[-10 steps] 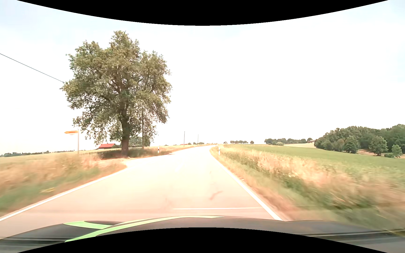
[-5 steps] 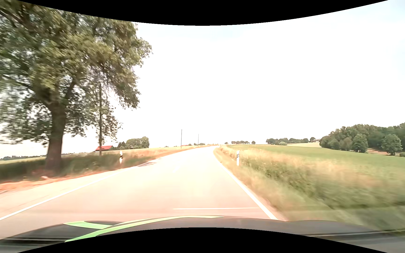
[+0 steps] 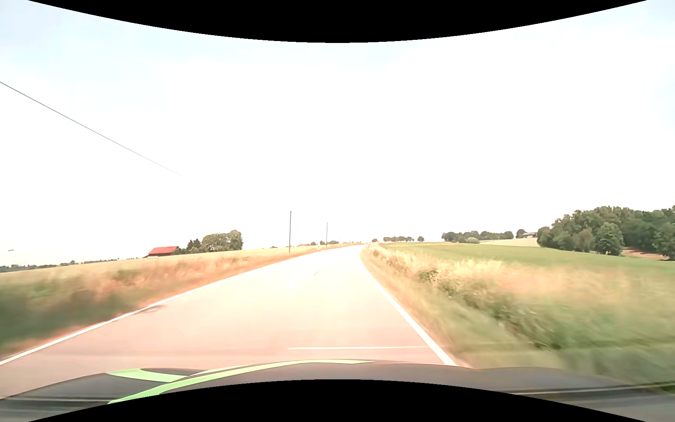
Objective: Follow the waypoints while adhering to traffic rules and regulations
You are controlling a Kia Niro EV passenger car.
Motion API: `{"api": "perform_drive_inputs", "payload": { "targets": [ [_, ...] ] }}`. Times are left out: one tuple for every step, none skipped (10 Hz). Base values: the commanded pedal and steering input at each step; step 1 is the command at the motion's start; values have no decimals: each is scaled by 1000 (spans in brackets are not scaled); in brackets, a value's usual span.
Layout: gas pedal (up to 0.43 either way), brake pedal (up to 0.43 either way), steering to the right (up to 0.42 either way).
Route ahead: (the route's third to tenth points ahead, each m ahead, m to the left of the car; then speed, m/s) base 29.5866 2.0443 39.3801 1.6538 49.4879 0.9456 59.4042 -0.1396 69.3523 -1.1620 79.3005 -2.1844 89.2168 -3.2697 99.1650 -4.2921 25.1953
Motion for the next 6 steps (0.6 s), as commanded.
{"api": "perform_drive_inputs", "payload": {
  "targets": [
    [248, 0, 8],
    [248, 0, 9],
    [248, 0, 10],
    [248, 0, 12],
    [248, 0, 12],
    [248, 0, 12]
  ]
}}
